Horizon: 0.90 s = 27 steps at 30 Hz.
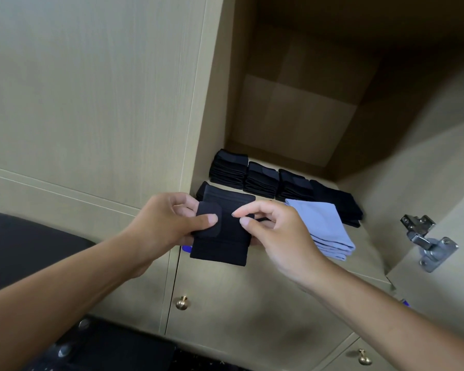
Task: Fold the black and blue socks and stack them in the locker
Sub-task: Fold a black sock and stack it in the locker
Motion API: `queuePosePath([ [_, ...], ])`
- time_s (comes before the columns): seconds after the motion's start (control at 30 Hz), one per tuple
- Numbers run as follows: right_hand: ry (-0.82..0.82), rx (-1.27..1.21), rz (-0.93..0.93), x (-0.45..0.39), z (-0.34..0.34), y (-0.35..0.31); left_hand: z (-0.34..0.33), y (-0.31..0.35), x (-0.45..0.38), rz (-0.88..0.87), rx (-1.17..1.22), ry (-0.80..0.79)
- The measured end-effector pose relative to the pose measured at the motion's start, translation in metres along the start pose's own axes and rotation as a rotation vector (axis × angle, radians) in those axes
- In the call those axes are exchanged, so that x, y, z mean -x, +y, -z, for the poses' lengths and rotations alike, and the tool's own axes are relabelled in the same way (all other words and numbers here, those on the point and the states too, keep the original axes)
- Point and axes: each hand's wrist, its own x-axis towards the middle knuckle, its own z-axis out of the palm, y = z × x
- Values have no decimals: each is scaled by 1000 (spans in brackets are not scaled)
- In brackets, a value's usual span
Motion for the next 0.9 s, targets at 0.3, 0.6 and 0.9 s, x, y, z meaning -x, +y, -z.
queuePosePath([
  [0.3,73,138,3,-24,33,1,2,-5,-4,-131,-316,7],
  [0.6,179,-1,-93,-78,75,2,4,-9,-4,-279,-614,-34],
  [0.9,257,-176,-278,-144,94,15,4,-11,-5,-293,-650,-59],
])
